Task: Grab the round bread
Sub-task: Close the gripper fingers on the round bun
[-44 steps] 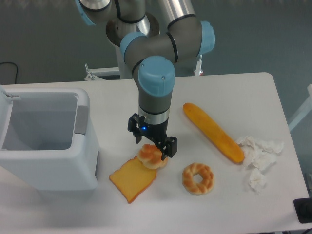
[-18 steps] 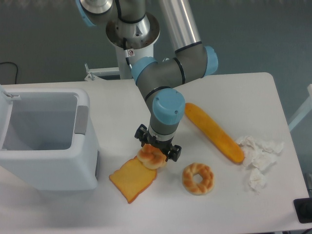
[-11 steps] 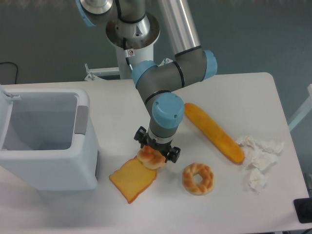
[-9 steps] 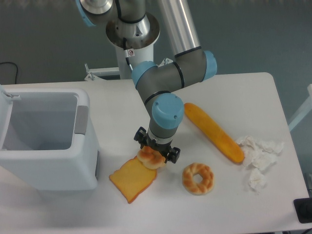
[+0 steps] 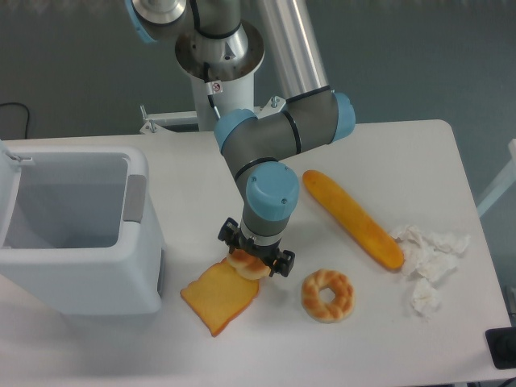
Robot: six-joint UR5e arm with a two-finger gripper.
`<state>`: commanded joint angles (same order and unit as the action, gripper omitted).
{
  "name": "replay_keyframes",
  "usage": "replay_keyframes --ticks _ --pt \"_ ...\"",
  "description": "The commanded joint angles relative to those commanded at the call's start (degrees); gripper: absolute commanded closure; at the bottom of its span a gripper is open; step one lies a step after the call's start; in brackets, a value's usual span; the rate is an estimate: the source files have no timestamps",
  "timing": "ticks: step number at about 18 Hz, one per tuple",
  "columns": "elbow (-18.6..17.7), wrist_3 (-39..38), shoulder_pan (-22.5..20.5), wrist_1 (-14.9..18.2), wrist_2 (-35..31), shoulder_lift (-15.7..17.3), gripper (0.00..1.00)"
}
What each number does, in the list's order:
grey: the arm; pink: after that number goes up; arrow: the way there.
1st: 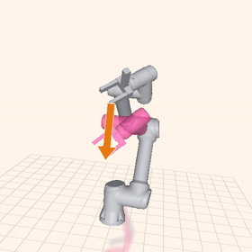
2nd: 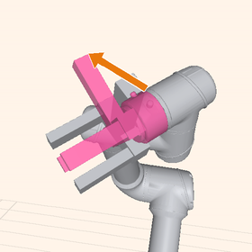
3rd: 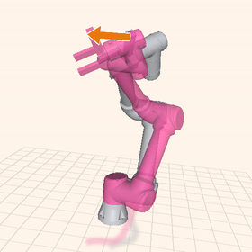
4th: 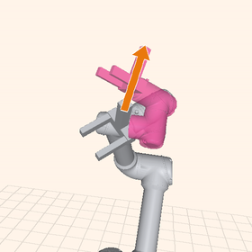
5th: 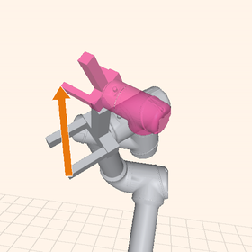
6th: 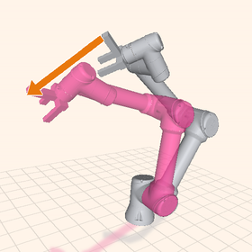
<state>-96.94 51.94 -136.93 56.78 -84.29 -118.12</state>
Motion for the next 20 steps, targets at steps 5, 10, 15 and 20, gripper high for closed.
replay_keyframes --ticks 5,10,15,20 --pt "0.0 0.0 0.4 -0.2 -1.8 -0.6 0.00" --pt "0.0 -0.2 0.5 -0.4 -1.9 -0.7 0.00" --pt "0.2 -0.3 0.8 -1.2 -2.1 -1.1 0.08" --pt "0.1 -0.3 1.0 -1.8 -2.5 -1.1 0.15"
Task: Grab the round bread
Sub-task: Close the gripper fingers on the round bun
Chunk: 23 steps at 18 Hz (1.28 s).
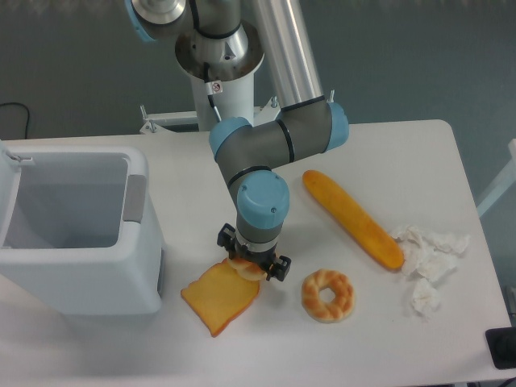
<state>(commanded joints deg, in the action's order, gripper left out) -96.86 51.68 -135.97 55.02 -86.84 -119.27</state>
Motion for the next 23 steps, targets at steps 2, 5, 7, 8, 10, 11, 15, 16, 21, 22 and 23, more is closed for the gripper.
replay_keyframes --ticks 2,5,7,8,10,11,15,16,21,22,23 --pt "0.1 0.0 0.0 0.0 -0.9 -0.1 0.16" --pt "0.1 0.0 0.5 0.0 -2.6 -0.3 0.40" --pt "0.2 0.0 0.5 0.0 -2.7 -0.4 0.45" --pt "0.2 0.0 0.5 0.0 -2.7 -0.4 0.45" --pt "0.2 0.0 0.5 0.0 -2.7 -0.4 0.56" --pt "0.2 0.0 0.5 0.0 -2.7 -0.4 0.63" --pt "0.2 0.1 0.5 0.1 -2.7 -0.2 0.79" --pt "0.3 0.0 0.5 0.1 -2.6 -0.1 0.85" --pt "0.4 0.1 0.5 0.2 -2.7 0.1 0.95" --pt "0.4 0.2 0.5 0.2 -2.7 0.1 0.95" --pt "0.4 0.3 0.4 0.1 -2.6 0.2 0.95"
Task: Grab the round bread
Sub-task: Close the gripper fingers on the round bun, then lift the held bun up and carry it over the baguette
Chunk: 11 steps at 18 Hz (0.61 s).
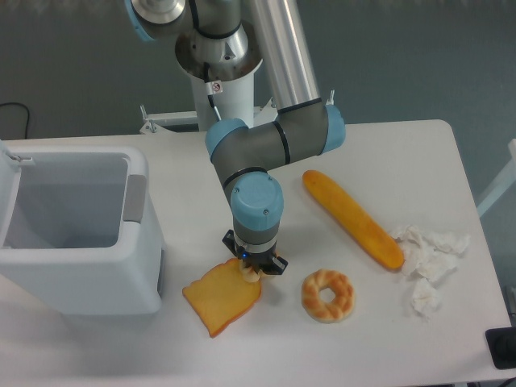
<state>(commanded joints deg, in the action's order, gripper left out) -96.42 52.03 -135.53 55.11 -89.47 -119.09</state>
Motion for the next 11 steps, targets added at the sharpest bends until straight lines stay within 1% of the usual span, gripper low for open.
replay_keyframes --ticks 2,7,9,11 --pt "0.4 0.4 -0.2 0.1 0.0 0.2 0.94" --pt "4.8 0.7 -0.4 0.5 0.0 1.4 0.94" --pt "5.5 1.2 -1.0 0.7 -0.1 3.3 0.94" --pt "5.5 6.2 -1.6 0.8 0.1 5.9 0.94"
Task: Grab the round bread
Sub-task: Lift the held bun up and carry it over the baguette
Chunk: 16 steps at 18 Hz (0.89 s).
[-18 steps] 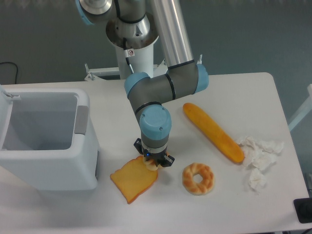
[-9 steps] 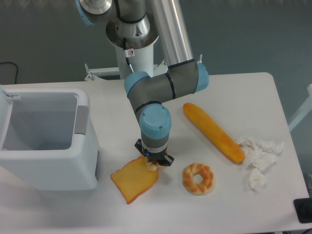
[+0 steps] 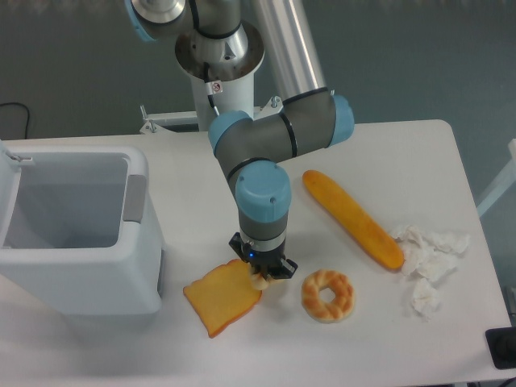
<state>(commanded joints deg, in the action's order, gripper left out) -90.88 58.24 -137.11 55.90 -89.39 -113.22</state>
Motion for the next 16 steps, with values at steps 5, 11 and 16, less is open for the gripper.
replay_keyframes --ticks 5,11,16 --pt "0.0 8.8 -1.2 1.8 0.3 4.1 0.94" --pt "0.0 12.9 -2.5 5.7 0.4 8.6 0.94" --pt "-0.7 16.0 -5.4 11.4 1.0 13.5 0.91"
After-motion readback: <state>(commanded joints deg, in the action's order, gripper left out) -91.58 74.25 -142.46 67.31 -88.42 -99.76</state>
